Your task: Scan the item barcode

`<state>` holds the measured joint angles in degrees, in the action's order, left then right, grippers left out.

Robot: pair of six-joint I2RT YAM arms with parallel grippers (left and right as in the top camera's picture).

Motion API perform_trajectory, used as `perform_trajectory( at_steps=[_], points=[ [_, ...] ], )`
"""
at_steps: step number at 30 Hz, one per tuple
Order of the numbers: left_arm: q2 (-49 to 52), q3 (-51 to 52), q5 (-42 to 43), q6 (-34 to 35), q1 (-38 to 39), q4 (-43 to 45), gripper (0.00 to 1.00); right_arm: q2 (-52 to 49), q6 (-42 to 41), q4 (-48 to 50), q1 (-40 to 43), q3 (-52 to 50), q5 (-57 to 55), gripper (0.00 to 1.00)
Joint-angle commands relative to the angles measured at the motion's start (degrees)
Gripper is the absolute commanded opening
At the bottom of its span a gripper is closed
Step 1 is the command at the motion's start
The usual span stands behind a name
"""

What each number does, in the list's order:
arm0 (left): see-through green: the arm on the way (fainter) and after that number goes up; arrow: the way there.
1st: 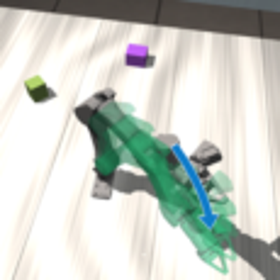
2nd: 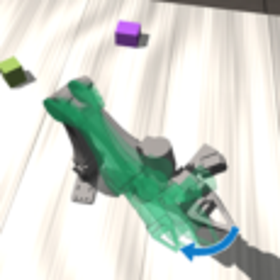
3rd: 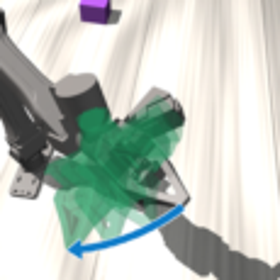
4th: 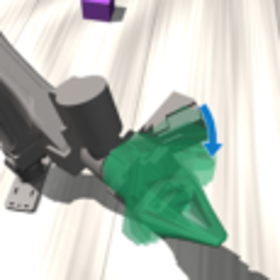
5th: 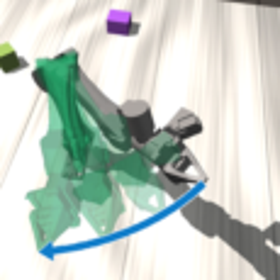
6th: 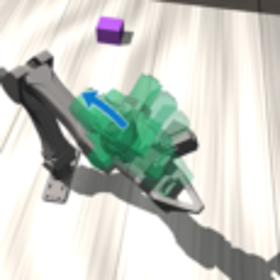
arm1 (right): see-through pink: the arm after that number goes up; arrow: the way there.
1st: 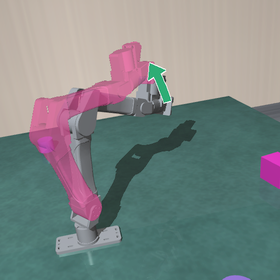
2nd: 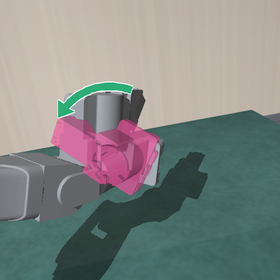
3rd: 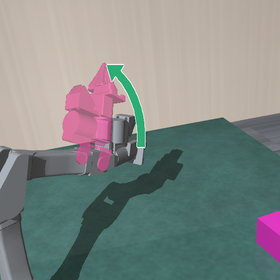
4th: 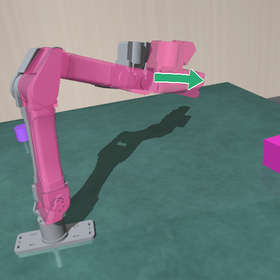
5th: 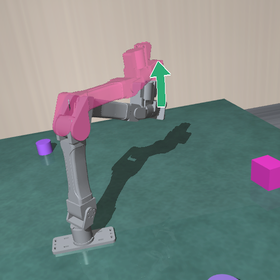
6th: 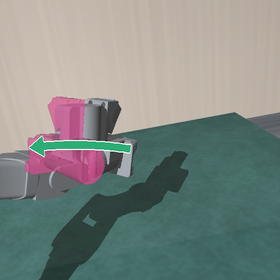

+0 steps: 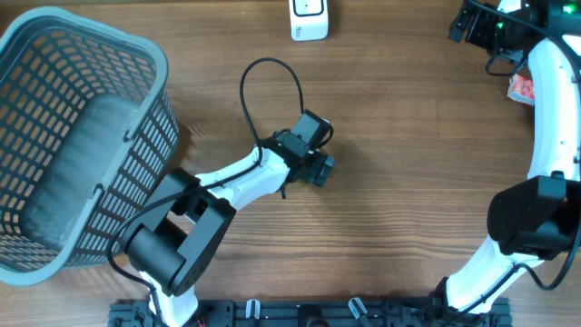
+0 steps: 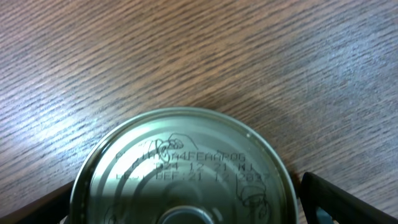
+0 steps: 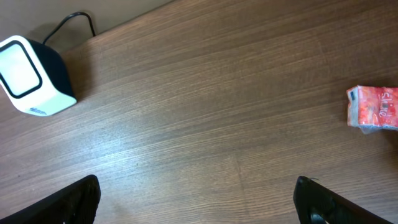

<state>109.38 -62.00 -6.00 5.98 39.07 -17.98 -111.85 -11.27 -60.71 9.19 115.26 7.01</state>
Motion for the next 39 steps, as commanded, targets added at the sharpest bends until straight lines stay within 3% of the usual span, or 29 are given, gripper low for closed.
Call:
perform_trajectory(
  at_steps=[1, 12, 15, 18, 24, 27, 33, 39],
  points=[
    [-2.27, 0.81, -1.33, 1.66, 0.28, -0.11, 1.0, -0.11, 1.55, -0.24, 0.02, 0.33, -0.74, 1.0],
    [-26.14, 0.81, -5.49, 2.34, 3.98, 0.79, 1.0, -0.11, 5.27, -1.38, -0.02, 0.33, 1.81, 1.0],
    [-34.97, 0.81, -18.12, 7.04, 5.6, -0.35, 1.0, -0.09, 10.82, -3.32, -1.27, 0.33, 6.43, 1.0],
    [-42.32, 0.52, -26.45, 7.08, 7.65, -0.85, 1.0, 0.24, 13.35, -4.46, -4.09, 0.35, 7.8, 1.0],
    [-58.01, -1.25, -39.34, 6.43, 9.9, -5.44, 1.0, 0.87, 17.94, -4.87, -17.29, 0.35, 4.83, 1.0],
    [-64.37, -1.25, -47.21, 6.45, 9.9, -8.17, 1.0, 0.59, 16.0, -3.91, -24.68, -0.44, -1.14, 1.0],
    [-72.72, -1.25, -55.34, 6.45, 9.9, -10.73, 1.0, -2.89, 11.37, -3.21, -32.74, -5.51, -0.76, 1.0],
    [-77.09, -1.25, -61.18, 6.43, 9.9, -11.15, 1.0, -4.94, 21.57, -5.88, -38.23, -11.87, 1.22, 1.0]
  ],
)
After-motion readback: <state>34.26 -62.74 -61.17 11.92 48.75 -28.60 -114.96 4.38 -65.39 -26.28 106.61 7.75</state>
